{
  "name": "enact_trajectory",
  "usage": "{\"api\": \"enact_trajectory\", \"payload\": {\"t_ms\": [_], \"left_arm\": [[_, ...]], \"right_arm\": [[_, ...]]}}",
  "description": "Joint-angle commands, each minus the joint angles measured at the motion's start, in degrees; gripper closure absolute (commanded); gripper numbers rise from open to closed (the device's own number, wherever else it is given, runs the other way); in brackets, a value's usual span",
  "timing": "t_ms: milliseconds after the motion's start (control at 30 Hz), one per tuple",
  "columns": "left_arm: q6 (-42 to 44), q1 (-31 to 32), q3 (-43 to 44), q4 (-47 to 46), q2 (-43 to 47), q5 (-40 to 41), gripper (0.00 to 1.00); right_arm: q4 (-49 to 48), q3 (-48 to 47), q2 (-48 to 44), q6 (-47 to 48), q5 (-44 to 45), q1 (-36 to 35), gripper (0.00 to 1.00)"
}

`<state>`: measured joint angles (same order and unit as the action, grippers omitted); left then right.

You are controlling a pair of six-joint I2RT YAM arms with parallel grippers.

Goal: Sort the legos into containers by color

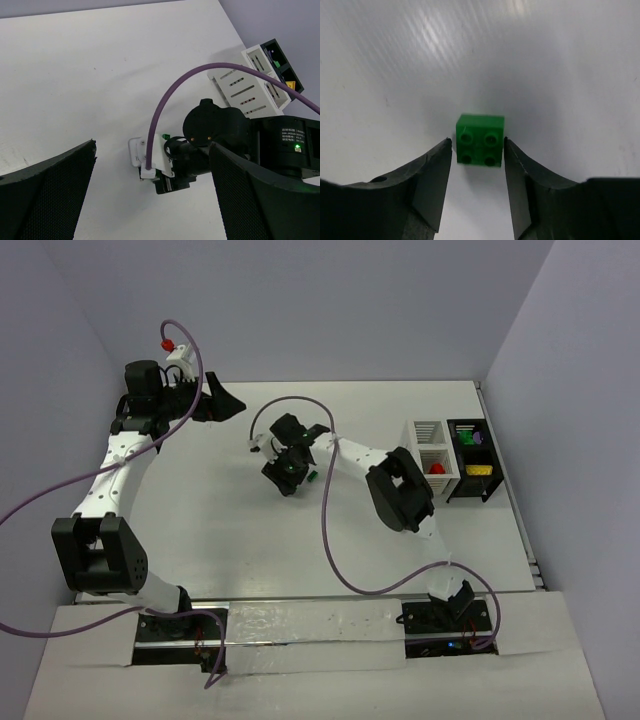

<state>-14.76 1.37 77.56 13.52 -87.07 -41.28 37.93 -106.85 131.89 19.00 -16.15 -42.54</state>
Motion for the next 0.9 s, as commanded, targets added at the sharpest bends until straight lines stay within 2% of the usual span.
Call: {"api": "enact_trajectory", "payload": {"t_ms": [0,133,300,367,533,567,667,733,867], "left_arm": [[0.2,-0.4,1.6,-0.9,0.0,-1.5,0.01],[-0.1,-0.4,1.8,-1.2,0.0,-1.1,0.01],[-0.5,-0.4,1.3,-1.9,-0.2,-1.0,0.01],[-0.5,-0.3,1.3,-1.8,-0.2,-0.8,0.01],[2.8,2.0,1.3,0.2,0.3,3.4,0.01],[3.1,2.9,1.4,0.5,0.3,4.6,0.01],[4.1,4.2,1.7,1.1,0.0,6.0,0.01],[4.0,5.0,2.1,0.9,-0.3,6.6,0.01],[3.9,5.6,3.4,1.4,-1.5,6.7,0.01]], "right_arm": [[-0.5,4.2,-6.0,0.8,1.1,0.0,0.56],[-0.5,8.0,-14.1,0.9,2.4,0.1,0.7],[2.1,5.2,-22.7,-1.4,0.8,2.6,0.79],[4.8,2.6,-26.5,-2.8,-0.9,6.1,0.8],[11.5,-2.2,-31.5,-3.6,-2.2,22.6,0.81],[12.8,-2.9,-31.9,-3.1,-2.1,28.2,0.81],[14.9,-4.0,-31.8,-0.4,0.2,36.9,0.81],[16.3,-4.3,-31.5,2.0,3.1,45.1,0.81],[16.8,-4.1,-28.9,4.6,7.7,51.2,0.82]]}}
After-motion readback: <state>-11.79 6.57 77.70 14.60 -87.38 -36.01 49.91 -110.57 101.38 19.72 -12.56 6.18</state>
